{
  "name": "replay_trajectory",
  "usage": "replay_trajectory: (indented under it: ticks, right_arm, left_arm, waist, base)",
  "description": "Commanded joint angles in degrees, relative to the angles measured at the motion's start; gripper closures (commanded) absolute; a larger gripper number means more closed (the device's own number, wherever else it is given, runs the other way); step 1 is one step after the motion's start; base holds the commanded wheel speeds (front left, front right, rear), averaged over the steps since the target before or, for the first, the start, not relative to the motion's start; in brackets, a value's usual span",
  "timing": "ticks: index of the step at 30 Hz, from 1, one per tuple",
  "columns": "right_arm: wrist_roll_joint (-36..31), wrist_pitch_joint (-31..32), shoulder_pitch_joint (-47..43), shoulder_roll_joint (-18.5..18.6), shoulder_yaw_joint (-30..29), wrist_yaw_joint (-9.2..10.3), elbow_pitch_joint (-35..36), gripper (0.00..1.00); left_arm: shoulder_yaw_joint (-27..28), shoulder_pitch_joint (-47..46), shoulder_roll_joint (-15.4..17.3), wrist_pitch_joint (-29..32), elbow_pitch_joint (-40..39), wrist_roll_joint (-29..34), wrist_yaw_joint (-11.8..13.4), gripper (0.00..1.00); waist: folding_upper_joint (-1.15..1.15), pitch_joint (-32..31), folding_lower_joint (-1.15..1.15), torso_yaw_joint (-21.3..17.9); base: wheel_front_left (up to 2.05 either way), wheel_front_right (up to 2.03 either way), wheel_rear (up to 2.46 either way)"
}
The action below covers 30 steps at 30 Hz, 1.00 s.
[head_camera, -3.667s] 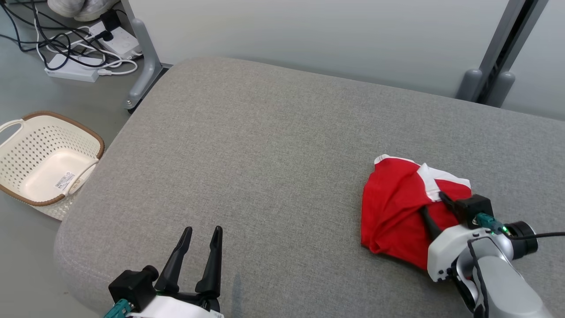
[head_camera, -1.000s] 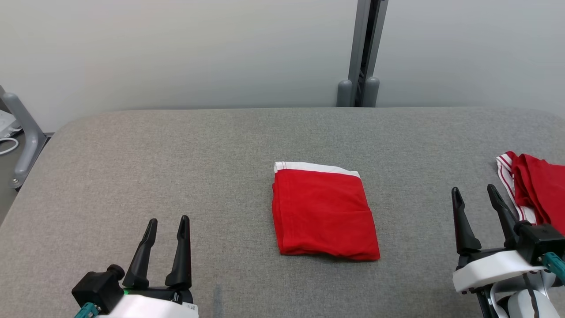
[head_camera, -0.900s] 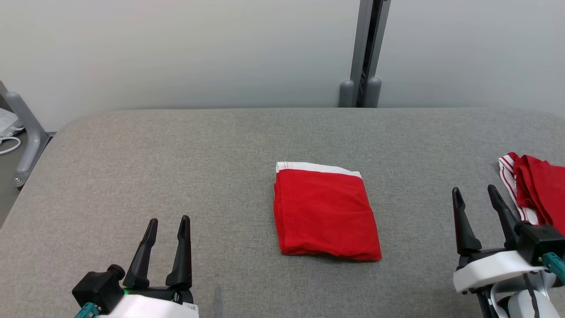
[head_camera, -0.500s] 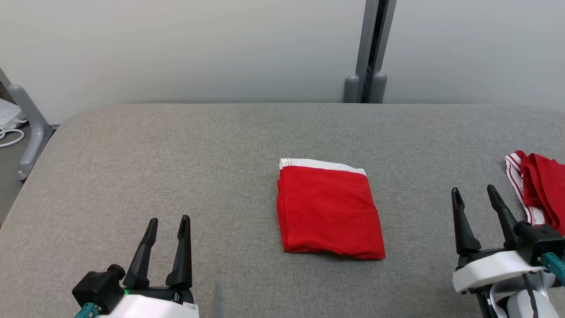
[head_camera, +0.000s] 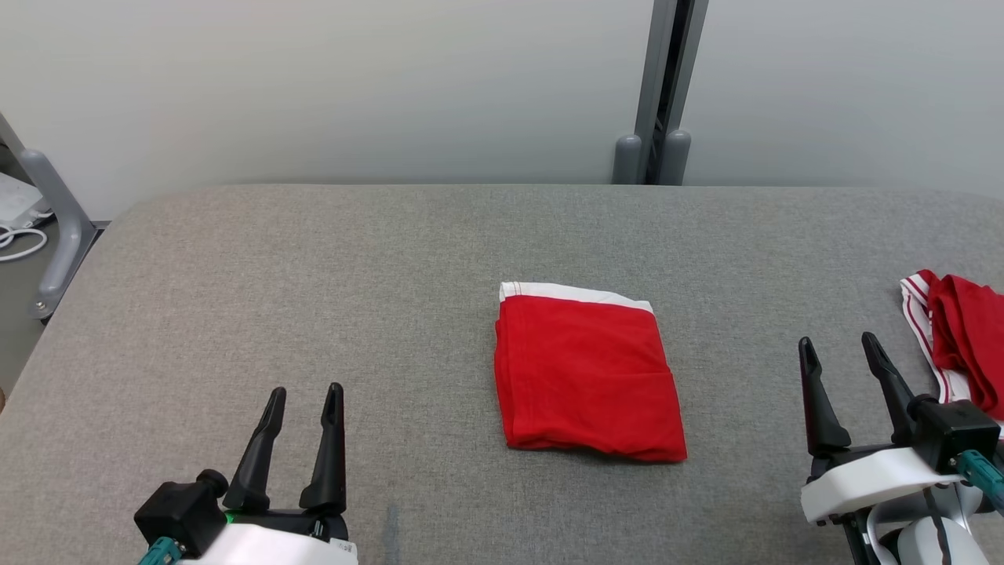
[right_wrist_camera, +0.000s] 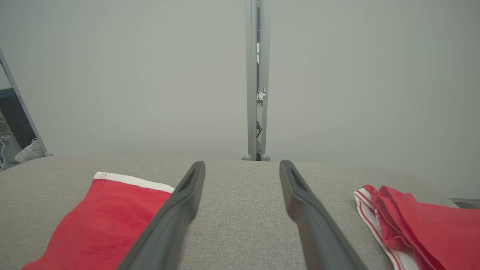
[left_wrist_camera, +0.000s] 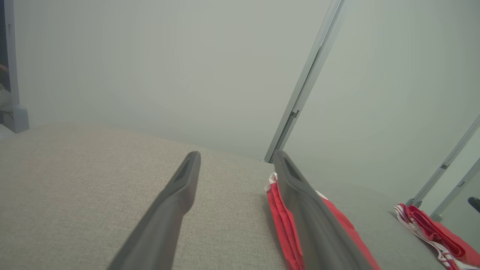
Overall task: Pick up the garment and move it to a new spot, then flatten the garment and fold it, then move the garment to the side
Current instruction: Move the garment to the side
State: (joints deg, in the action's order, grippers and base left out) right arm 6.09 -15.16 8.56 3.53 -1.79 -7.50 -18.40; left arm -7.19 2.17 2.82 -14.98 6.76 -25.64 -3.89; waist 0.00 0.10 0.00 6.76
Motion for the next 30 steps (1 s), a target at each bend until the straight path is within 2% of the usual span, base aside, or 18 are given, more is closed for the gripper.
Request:
replay_trajectory:
  ticks: [1, 26, 30]
  right_arm:
    - [-0.23, -0.04, -0.04, 0.16, -0.15, 0.03, -0.1, 0.0]
    - [-1.34, -0.04, 0.2, -0.18, -0.4, 0.03, -0.48, 0.0]
    - [0.64, 0.95, 1.42, -0.22, 2.2, 0.03, -2.98, 0.0]
  left_arm:
    - [0.04, 0.07, 0.24, -0.11, -0.13, 0.29, 0.18, 0.0]
    - [-0.33, -0.09, 0.24, -0.11, 0.2, 0.51, 0.0, 0.0]
    - [-0.8, -0.99, 0.24, -0.11, 0.29, 0.56, -0.09, 0.0]
  waist:
    - [0.0, 0.04, 0.0, 0.06]
    - [0.0, 0.83, 0.0, 0.96]
    - [0.0, 1.86, 0.0, 1.49]
  base:
    - [0.0, 0.0, 0.0]
    - [0.0, 0.0, 0.0]
    - [0.0, 0.0, 0.0]
